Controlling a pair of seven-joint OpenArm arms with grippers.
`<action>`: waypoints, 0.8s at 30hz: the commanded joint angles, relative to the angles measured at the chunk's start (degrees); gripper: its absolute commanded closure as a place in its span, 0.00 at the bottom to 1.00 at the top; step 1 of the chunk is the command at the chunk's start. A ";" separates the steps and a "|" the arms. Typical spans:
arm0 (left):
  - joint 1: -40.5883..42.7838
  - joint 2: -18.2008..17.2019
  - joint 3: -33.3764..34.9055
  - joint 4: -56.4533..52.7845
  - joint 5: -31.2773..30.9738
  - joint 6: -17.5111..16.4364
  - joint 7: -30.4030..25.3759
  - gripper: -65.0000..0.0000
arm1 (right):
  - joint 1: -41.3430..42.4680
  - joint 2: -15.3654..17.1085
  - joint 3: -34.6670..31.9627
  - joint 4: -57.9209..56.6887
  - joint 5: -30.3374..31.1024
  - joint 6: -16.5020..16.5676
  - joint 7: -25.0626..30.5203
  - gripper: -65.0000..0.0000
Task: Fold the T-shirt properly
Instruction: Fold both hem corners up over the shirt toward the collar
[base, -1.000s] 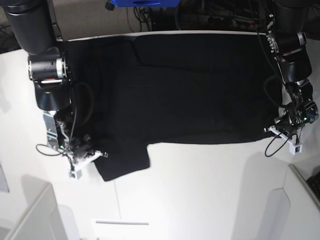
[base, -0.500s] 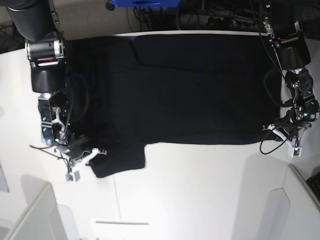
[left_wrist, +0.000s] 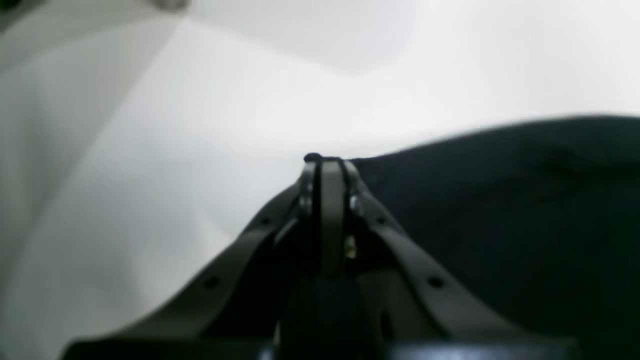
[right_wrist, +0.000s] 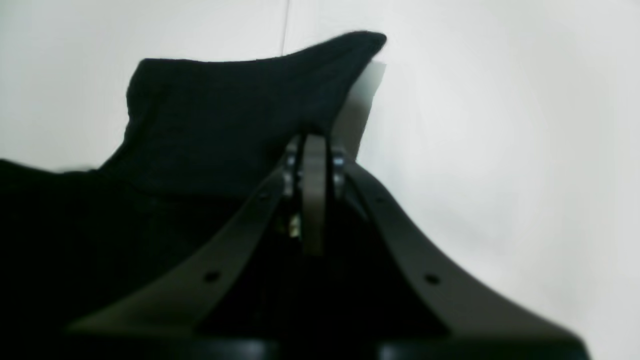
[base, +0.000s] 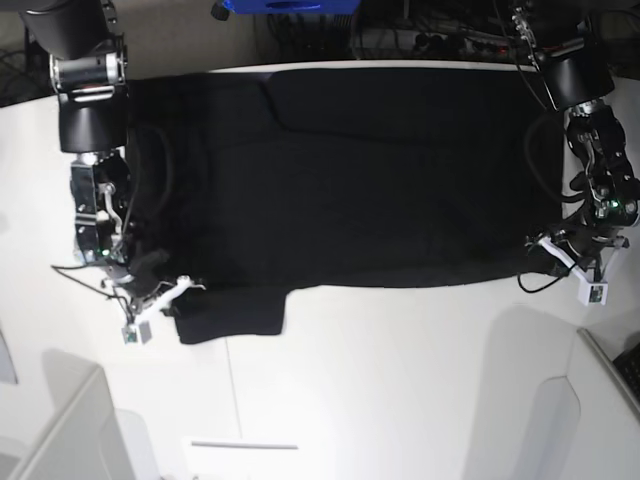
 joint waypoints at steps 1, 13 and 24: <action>-0.55 -1.20 -0.37 2.08 -0.13 0.37 -1.03 1.00 | 0.96 0.96 1.35 1.70 0.43 0.11 1.29 1.00; 2.70 1.17 -6.44 12.10 -0.13 0.28 6.53 1.00 | -5.54 1.22 8.83 12.33 0.43 0.11 -4.96 1.00; 11.14 0.73 -9.96 15.88 -10.86 0.37 6.62 1.00 | -11.78 1.04 15.16 23.06 0.43 0.11 -11.11 1.00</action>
